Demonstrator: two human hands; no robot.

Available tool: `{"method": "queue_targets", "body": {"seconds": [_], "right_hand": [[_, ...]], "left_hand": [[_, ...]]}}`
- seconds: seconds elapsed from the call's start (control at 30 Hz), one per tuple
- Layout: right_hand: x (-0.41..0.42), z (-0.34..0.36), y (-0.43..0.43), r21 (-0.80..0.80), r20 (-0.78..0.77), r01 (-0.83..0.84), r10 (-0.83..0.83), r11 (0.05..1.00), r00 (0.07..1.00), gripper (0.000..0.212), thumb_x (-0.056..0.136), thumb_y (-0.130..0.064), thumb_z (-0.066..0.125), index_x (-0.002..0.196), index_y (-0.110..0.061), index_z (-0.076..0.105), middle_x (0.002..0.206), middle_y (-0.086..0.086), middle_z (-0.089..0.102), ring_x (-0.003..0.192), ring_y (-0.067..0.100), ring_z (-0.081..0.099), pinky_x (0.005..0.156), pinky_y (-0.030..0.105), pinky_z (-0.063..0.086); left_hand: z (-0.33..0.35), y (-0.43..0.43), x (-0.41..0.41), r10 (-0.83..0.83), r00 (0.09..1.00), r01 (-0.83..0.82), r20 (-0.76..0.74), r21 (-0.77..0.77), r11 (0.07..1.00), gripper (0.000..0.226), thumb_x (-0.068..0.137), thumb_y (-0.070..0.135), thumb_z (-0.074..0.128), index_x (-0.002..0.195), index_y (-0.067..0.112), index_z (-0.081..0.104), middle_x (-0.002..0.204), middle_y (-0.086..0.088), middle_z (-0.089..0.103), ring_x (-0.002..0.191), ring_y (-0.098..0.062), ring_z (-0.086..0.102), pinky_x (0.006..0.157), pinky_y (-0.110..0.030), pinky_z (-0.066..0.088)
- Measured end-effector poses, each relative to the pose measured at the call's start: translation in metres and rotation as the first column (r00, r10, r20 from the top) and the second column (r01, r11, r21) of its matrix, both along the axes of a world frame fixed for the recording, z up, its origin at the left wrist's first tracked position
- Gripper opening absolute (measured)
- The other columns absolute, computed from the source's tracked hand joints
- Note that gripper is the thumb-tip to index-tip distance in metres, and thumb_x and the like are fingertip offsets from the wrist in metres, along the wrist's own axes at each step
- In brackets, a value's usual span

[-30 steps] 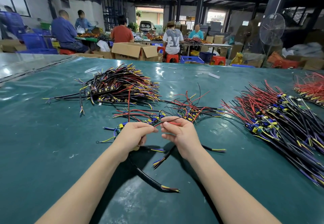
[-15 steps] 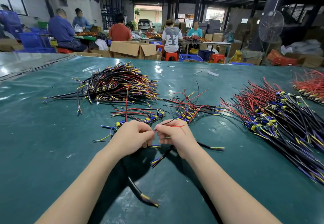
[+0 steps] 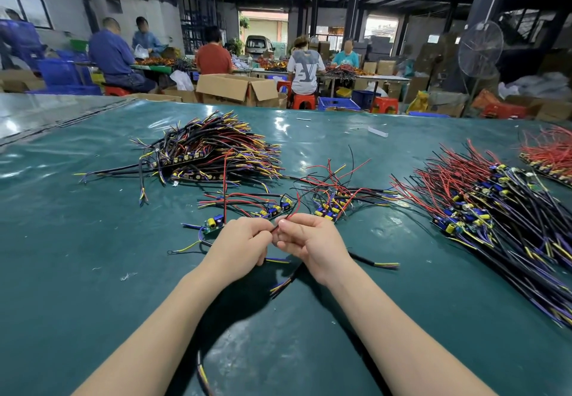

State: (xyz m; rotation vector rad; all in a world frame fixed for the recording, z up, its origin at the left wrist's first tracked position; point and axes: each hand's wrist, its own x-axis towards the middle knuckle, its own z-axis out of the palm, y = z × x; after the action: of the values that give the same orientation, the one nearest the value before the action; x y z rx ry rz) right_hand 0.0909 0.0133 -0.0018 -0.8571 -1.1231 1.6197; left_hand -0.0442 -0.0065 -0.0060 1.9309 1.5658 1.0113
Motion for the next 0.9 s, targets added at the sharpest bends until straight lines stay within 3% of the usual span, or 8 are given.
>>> {"method": "queue_targets", "body": {"seconds": [0.07, 0.13, 0.23, 0.33, 0.5, 0.77, 0.9], "right_hand": [[-0.001, 0.001, -0.001, -0.003, -0.019, 0.047, -0.047, 0.999, 0.999, 0.015, 0.085, 0.003, 0.057, 0.072, -0.003, 0.062, 0.048, 0.001, 0.057, 0.045, 0.008, 0.058, 0.049, 0.017, 0.051], [0.000, 0.003, 0.000, -0.026, -0.062, 0.120, -0.121, 0.992, 0.991, 0.016, 0.085, 0.005, 0.056, 0.072, -0.003, 0.060, 0.046, -0.001, 0.055, 0.042, 0.006, 0.054, 0.048, 0.017, 0.051], [0.001, 0.006, 0.001, -0.090, -0.117, 0.183, -0.193, 0.979, 0.974, 0.018, 0.084, 0.009, 0.056, 0.071, -0.003, 0.059, 0.047, -0.002, 0.057, 0.040, 0.005, 0.054, 0.046, 0.017, 0.051], [0.000, 0.006, 0.001, -0.141, -0.161, 0.159, -0.181, 0.977, 0.970, 0.018, 0.085, 0.008, 0.054, 0.072, -0.004, 0.057, 0.045, -0.002, 0.059, 0.040, 0.005, 0.056, 0.045, 0.016, 0.050], [-0.001, 0.008, 0.001, -0.179, -0.256, 0.132, -0.176, 0.975, 0.951, 0.020, 0.088, 0.007, 0.051, 0.073, -0.005, 0.056, 0.046, 0.000, 0.059, 0.041, 0.005, 0.057, 0.045, 0.015, 0.050], [0.000, 0.005, 0.003, -0.195, -0.251, 0.138, -0.185, 0.971, 0.950, 0.020, 0.090, 0.007, 0.047, 0.074, -0.002, 0.056, 0.044, -0.001, 0.056, 0.038, 0.005, 0.054, 0.044, 0.015, 0.050], [0.005, 0.005, 0.005, -0.198, -0.234, 0.115, -0.161, 0.974, 0.959, 0.024, 0.089, 0.011, 0.046, 0.072, -0.003, 0.057, 0.048, 0.001, 0.059, 0.040, 0.006, 0.056, 0.047, 0.016, 0.052]], "left_hand": [[0.000, 0.001, 0.000, -0.006, 1.000, 0.007, 0.027, -0.041, 0.999, 0.030, 0.064, 0.025, 0.034, 0.063, 0.009, 0.059, 0.035, 0.006, 0.048, 0.042, -0.006, 0.042, 0.056, -0.026, 0.037], [0.001, 0.001, 0.001, -0.016, 1.000, 0.018, 0.020, -0.069, 0.997, 0.025, 0.066, 0.026, 0.036, 0.062, 0.023, 0.060, 0.034, 0.006, 0.047, 0.041, -0.004, 0.043, 0.055, -0.024, 0.038], [-0.001, 0.001, 0.002, -0.005, 1.000, 0.005, -0.006, -0.026, 1.000, 0.028, 0.084, 0.020, 0.045, 0.062, 0.030, 0.059, 0.033, 0.005, 0.046, 0.039, -0.004, 0.043, 0.052, -0.019, 0.036], [-0.002, 0.000, 0.004, 0.005, 0.999, -0.007, 0.041, 0.047, 0.999, 0.035, 0.093, 0.016, 0.049, 0.063, 0.032, 0.058, 0.032, 0.005, 0.043, 0.035, -0.004, 0.041, 0.047, -0.014, 0.032], [-0.003, 0.000, 0.005, -0.013, 0.982, -0.006, 0.188, 0.098, 0.995, 0.026, 0.092, 0.012, 0.049, 0.077, 0.032, 0.055, 0.031, 0.006, 0.041, 0.032, -0.005, 0.038, 0.043, -0.014, 0.029], [-0.007, 0.004, 0.000, -0.015, 0.982, 0.010, 0.187, 0.030, 1.000, 0.026, 0.091, 0.010, 0.053, 0.070, 0.023, 0.058, 0.034, 0.008, 0.039, 0.032, -0.005, 0.036, 0.043, -0.014, 0.029], [-0.011, 0.004, -0.003, 0.006, 0.986, -0.015, 0.167, 0.054, 0.998, 0.029, 0.088, 0.010, 0.058, 0.066, 0.028, 0.062, 0.046, 0.001, 0.051, 0.036, -0.008, 0.035, 0.044, -0.018, 0.030]]}}
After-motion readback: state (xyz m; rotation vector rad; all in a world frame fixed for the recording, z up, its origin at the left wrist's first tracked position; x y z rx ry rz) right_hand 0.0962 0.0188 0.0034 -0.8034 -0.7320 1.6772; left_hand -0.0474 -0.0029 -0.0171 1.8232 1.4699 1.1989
